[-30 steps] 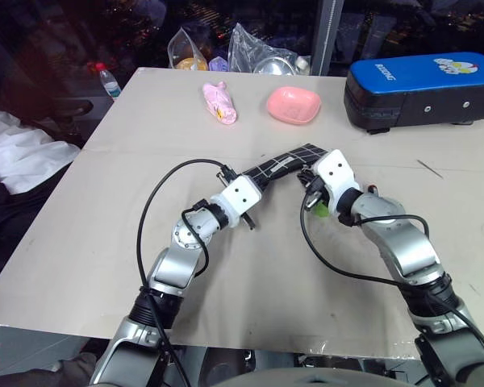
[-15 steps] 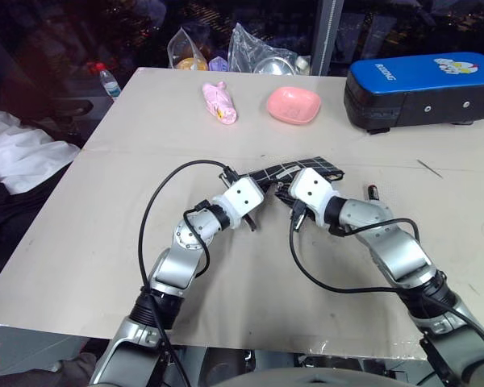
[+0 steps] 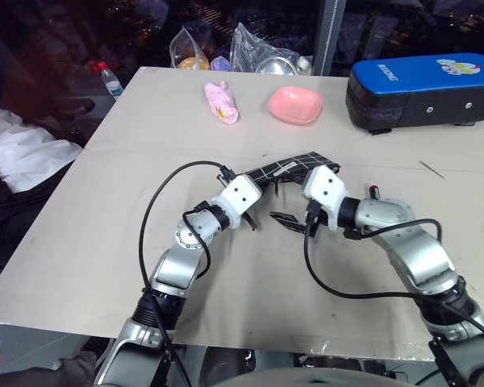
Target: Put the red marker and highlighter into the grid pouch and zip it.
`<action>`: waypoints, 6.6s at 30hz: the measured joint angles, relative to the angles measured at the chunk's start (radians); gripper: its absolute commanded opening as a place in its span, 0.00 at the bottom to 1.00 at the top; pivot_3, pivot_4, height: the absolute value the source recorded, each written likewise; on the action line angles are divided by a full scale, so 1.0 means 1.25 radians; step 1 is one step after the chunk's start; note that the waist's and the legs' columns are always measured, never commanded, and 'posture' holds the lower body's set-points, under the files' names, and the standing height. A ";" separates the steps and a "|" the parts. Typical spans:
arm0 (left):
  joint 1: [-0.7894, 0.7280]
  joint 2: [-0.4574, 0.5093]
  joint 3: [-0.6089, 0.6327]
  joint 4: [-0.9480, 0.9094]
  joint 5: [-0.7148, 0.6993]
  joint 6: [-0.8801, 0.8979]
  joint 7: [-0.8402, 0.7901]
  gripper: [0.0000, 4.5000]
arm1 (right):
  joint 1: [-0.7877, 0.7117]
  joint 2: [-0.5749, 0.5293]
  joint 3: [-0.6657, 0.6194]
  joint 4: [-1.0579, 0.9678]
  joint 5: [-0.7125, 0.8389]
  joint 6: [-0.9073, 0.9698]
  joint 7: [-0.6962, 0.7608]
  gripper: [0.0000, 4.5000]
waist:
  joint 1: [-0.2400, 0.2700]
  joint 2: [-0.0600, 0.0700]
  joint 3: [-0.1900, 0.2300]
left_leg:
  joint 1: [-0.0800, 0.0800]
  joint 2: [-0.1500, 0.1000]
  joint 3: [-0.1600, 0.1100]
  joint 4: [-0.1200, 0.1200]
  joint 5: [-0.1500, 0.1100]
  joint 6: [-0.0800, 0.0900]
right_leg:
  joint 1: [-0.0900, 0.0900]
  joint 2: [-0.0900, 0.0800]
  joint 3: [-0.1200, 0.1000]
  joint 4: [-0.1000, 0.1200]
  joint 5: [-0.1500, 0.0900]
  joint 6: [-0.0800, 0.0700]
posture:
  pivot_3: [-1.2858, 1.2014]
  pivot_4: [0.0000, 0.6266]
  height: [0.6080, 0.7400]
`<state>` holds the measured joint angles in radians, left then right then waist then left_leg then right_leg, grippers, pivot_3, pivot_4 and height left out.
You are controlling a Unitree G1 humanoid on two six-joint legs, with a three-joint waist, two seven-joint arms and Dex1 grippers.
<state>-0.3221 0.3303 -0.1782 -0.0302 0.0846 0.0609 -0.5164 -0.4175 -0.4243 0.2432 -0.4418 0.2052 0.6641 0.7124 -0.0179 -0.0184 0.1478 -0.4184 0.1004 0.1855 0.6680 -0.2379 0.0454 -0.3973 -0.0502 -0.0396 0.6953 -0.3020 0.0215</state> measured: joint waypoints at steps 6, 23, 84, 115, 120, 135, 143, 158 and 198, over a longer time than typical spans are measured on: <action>0.000 -0.008 0.021 -0.014 -0.042 0.034 -0.002 0.00 | -0.009 0.066 -0.107 -0.011 0.060 0.092 -0.101 0.25 | 0.003 0.000 0.000 | 0.000 0.000 0.000 0.000 0.000 0.000 | 0.000 0.001 0.000 0.000 0.000 0.000 | 0.52 0.24 0.89; 0.005 -0.003 0.025 -0.048 -0.065 0.074 -0.019 0.00 | -0.132 0.098 0.000 0.256 -0.090 -0.066 -0.211 0.12 | -0.001 0.000 0.001 | 0.000 0.000 0.001 -0.001 0.000 0.000 | -0.001 0.001 0.000 0.000 0.000 0.000 | 0.52 0.24 0.89; -0.019 -0.006 0.055 -0.049 -0.078 0.116 0.007 0.00 | 0.232 -0.025 -0.336 -0.020 -0.054 0.200 -0.352 0.07 | 0.002 0.000 0.001 | 0.000 -0.002 0.000 -0.001 0.000 0.000 | 0.000 0.000 0.001 0.000 0.000 0.000 | 0.52 0.24 0.89; -0.038 0.013 0.014 -0.029 -0.052 0.095 -0.019 0.00 | -0.220 -0.219 0.091 0.453 -0.465 -0.769 0.013 0.07 | 0.004 0.000 0.004 | 0.001 0.000 0.003 0.000 0.001 -0.002 | 0.000 0.002 0.001 0.000 0.000 0.000 | 0.52 0.24 0.89; -0.039 0.014 0.009 -0.029 -0.050 0.096 -0.023 0.00 | -0.245 -0.170 0.119 0.502 -0.515 -0.799 0.002 0.07 | 0.003 0.000 0.004 | 0.001 0.000 0.003 0.000 0.001 -0.002 | 0.000 0.002 0.002 0.000 0.000 0.000 | 0.52 0.24 0.89; -0.039 0.045 0.007 -0.031 -0.029 0.107 -0.042 0.00 | -0.336 -0.108 0.155 0.658 -0.617 -0.920 -0.039 0.07 | 0.002 0.000 0.004 | 0.002 0.001 0.004 0.000 0.001 -0.002 | -0.001 0.002 0.002 0.000 0.000 0.000 | 0.52 0.24 0.89; -0.039 0.048 -0.002 -0.055 -0.026 0.105 -0.057 0.00 | -0.384 -0.110 0.169 0.730 -0.638 -0.960 -0.041 0.07 | 0.002 0.001 0.004 | 0.002 0.001 0.004 0.000 0.001 -0.002 | -0.001 0.002 0.002 0.001 0.000 0.000 | 0.52 0.24 0.89; -0.037 0.050 -0.008 -0.058 -0.028 0.097 -0.061 0.00 | -0.375 -0.081 0.163 0.752 -0.550 -1.015 -0.006 0.67 | 0.002 0.001 0.004 | 0.002 0.001 0.004 0.000 0.001 -0.002 | -0.001 0.002 0.002 0.001 0.000 0.000 | 0.52 0.24 0.89; -0.032 0.011 0.016 -0.062 -0.061 0.153 -0.027 0.00 | 0.110 0.267 -0.095 0.020 -0.145 0.317 -0.432 0.28 | 0.001 0.000 0.003 | 0.001 0.001 0.000 0.000 0.001 -0.002 | 0.000 0.003 0.001 0.001 0.000 0.000 | 0.52 0.24 0.89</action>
<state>-0.3618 0.3446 -0.1581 -0.1073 0.0085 0.2525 -0.5497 -0.2801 -0.0904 0.1244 -0.4167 0.0236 1.0605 0.1719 -0.0165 -0.0186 0.1516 -0.4176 0.1014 0.1853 0.6683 -0.2362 0.0424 -0.3975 -0.0464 -0.0382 0.6970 -0.3019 0.0215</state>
